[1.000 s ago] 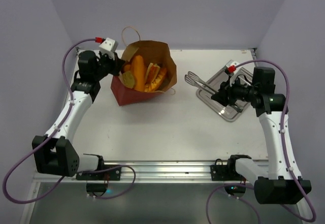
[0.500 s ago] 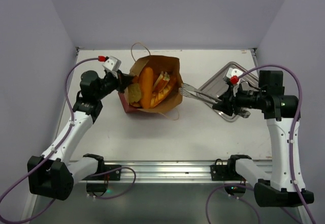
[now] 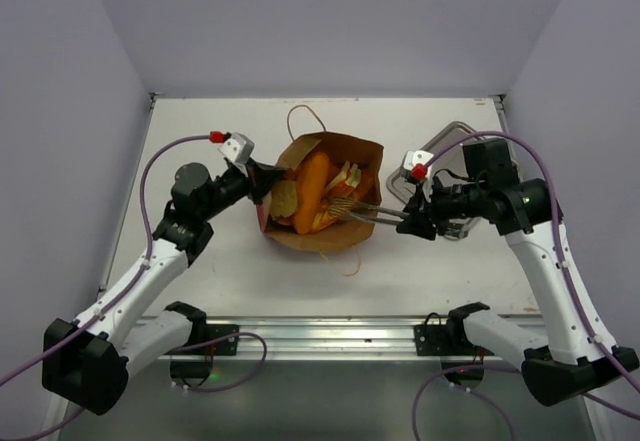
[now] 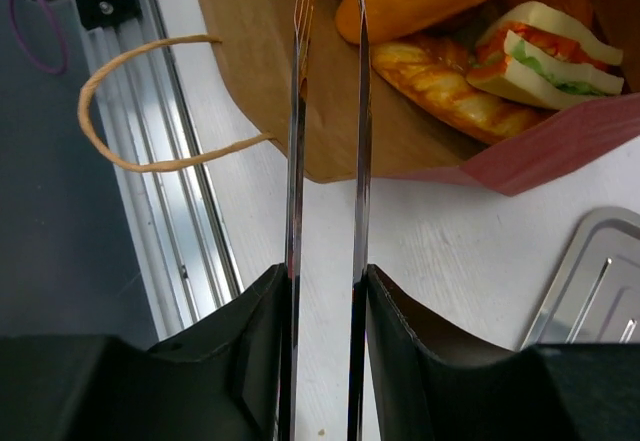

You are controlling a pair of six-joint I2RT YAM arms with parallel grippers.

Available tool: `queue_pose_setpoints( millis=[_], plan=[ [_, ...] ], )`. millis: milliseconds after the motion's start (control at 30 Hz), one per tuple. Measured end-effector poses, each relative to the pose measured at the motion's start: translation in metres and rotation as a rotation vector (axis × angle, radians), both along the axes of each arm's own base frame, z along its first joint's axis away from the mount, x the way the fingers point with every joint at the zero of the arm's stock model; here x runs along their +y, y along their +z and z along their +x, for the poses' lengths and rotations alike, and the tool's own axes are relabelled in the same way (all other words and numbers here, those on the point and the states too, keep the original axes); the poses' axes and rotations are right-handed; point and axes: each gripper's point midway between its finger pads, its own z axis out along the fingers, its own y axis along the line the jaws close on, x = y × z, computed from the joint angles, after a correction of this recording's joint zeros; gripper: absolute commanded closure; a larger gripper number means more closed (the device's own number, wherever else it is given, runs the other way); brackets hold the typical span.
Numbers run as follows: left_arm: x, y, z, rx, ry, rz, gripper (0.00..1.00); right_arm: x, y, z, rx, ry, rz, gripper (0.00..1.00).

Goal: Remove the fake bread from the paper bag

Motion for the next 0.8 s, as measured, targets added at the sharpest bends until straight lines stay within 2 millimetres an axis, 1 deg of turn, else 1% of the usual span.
queue_pose_setpoints(
  millis=[67,167,267,433,533,667,800],
  plan=[
    [-0.005,-0.002,-0.006,-0.009,-0.007,-0.005,1.0,0.0,-0.006,0.0,0.008,-0.008,-0.031,0.61],
    [-0.009,-0.004,-0.013,-0.023,-0.01,-0.01,1.0,-0.006,-0.01,0.008,-0.007,-0.048,-0.071,0.61],
    [-0.012,-0.006,-0.02,-0.037,-0.011,-0.015,1.0,-0.009,-0.013,0.011,-0.01,-0.066,-0.094,0.61],
    [-0.017,-0.008,-0.03,-0.047,-0.011,-0.024,1.0,-0.003,-0.015,0.007,0.014,-0.055,-0.091,0.64],
    [-0.02,-0.01,-0.037,-0.044,-0.011,-0.037,1.0,-0.001,-0.018,0.01,0.039,-0.074,-0.09,0.65],
    [-0.02,-0.011,-0.048,-0.044,-0.004,-0.058,1.0,-0.008,-0.027,0.022,0.045,-0.151,-0.128,0.65],
    [-0.016,-0.011,-0.058,-0.056,0.0,-0.079,1.0,-0.016,-0.038,0.028,0.05,-0.212,-0.17,0.65]
  ],
)
